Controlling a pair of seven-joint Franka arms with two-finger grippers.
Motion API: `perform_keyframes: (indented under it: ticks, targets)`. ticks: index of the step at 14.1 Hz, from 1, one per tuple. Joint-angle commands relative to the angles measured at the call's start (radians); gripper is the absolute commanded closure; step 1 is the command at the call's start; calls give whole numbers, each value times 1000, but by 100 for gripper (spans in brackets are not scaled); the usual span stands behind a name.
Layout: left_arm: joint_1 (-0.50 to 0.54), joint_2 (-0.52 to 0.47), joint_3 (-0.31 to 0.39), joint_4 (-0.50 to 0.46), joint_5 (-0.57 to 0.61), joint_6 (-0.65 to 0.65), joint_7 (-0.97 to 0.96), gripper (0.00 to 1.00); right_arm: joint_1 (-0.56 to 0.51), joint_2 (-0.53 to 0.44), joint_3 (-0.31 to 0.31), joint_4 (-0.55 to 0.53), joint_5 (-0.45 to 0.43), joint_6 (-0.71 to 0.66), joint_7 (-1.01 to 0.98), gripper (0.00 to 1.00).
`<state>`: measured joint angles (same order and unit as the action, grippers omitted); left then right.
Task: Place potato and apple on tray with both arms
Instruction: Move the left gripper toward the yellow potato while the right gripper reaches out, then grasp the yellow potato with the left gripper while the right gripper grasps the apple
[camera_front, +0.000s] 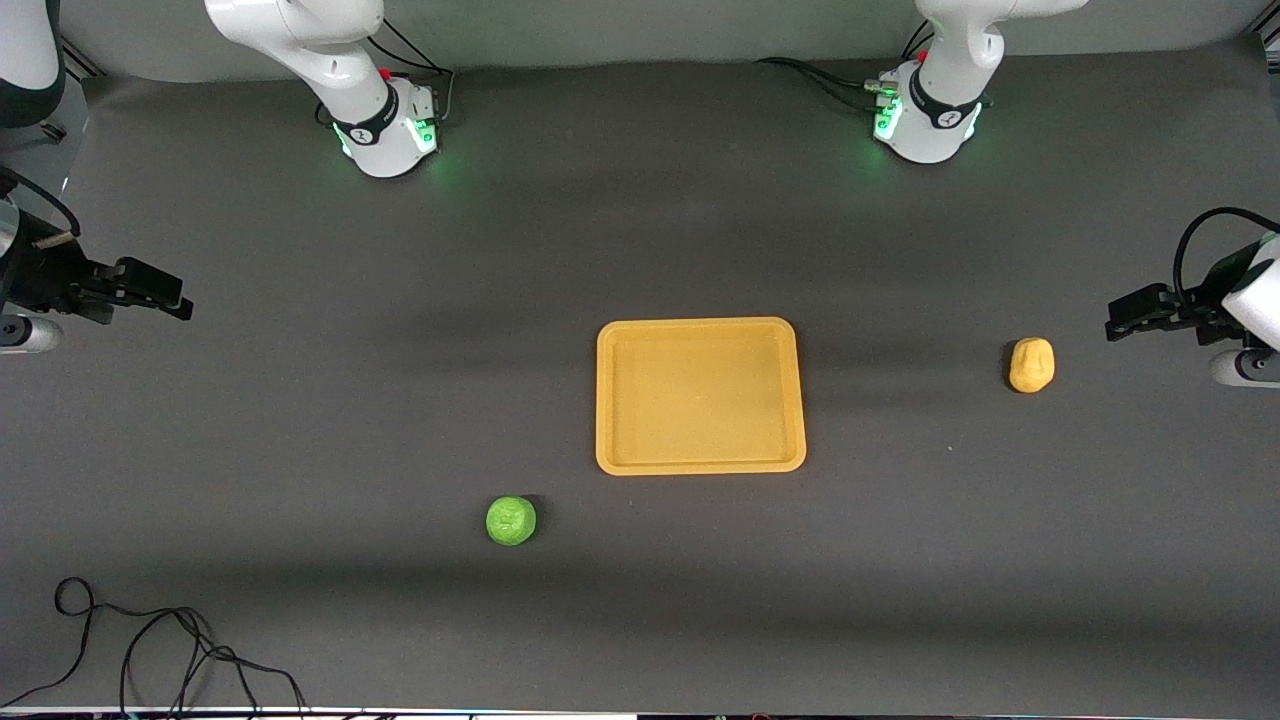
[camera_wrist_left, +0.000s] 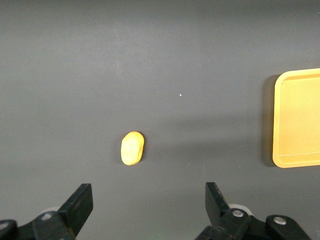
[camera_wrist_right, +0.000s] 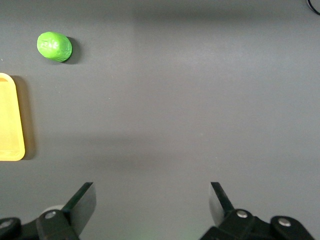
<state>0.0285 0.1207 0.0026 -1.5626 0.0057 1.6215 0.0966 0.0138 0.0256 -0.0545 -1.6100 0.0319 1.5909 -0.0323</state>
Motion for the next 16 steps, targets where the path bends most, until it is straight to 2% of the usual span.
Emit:
perform_keyframes:
  ticks: [1,4,5,7,9,12,14,16]
  targets:
    - [-1,13,5,27,-15,-20,18,0,9,2,-8,10,-9,4,-21,0]
    - [1,13,7,10,-16,-22,19,0,12,7,-8,10,-10,3,-21,0]
    - [2,4,7,-32,-15,-19,18,0,12,8,-8,10,-9,3,-21,0]
    - [17,-45,19,-176,-9,42,43,2,12,13,-8,7,-9,3,-20,0]
    - [59,-56,20,-272,-9,141,113,2,17,10,-7,-14,-9,27,-18,0]
    - [128,-59,20,-481,0,331,175,2,96,25,-5,-39,-7,112,14,0]
    - [145,-46,20,-577,0,385,183,1,156,78,-4,-4,-4,145,99,0]
    - [154,-10,20,-670,0,484,193,2,240,166,-2,89,0,152,211,0]
